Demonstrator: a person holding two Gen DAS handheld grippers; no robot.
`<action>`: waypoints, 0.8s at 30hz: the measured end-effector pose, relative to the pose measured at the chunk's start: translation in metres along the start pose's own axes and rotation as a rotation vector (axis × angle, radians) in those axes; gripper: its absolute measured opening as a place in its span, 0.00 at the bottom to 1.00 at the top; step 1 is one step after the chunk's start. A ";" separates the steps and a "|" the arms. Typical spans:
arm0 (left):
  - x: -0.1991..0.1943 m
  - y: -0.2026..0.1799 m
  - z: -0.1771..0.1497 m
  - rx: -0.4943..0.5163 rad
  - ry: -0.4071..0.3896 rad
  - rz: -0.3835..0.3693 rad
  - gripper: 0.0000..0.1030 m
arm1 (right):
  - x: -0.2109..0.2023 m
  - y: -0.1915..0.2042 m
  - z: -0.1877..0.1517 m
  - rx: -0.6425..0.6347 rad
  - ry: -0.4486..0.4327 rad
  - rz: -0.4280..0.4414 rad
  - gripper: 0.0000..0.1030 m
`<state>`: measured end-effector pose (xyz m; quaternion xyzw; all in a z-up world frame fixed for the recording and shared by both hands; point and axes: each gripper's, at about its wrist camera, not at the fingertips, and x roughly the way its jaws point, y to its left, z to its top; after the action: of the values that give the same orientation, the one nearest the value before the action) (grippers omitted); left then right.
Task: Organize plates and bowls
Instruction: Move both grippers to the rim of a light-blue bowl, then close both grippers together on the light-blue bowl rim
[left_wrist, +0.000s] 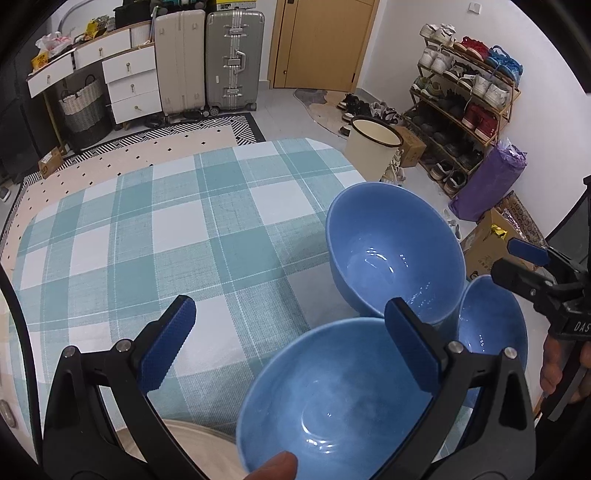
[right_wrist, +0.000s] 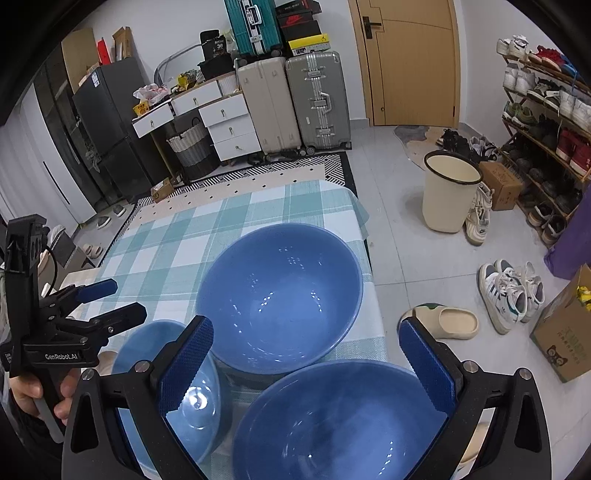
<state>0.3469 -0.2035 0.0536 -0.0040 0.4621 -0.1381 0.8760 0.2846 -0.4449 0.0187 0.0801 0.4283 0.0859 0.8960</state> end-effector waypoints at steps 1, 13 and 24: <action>0.003 -0.002 0.001 0.002 0.004 0.000 0.99 | 0.003 -0.001 0.000 0.001 0.004 0.000 0.99; 0.040 -0.021 0.014 0.020 0.056 -0.019 0.99 | 0.032 -0.009 0.000 -0.020 0.055 0.015 0.85; 0.060 -0.037 0.018 0.048 0.088 -0.077 0.67 | 0.051 -0.016 -0.001 -0.031 0.084 0.026 0.57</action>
<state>0.3852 -0.2560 0.0205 0.0050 0.4964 -0.1829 0.8486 0.3171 -0.4492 -0.0236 0.0680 0.4632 0.1077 0.8771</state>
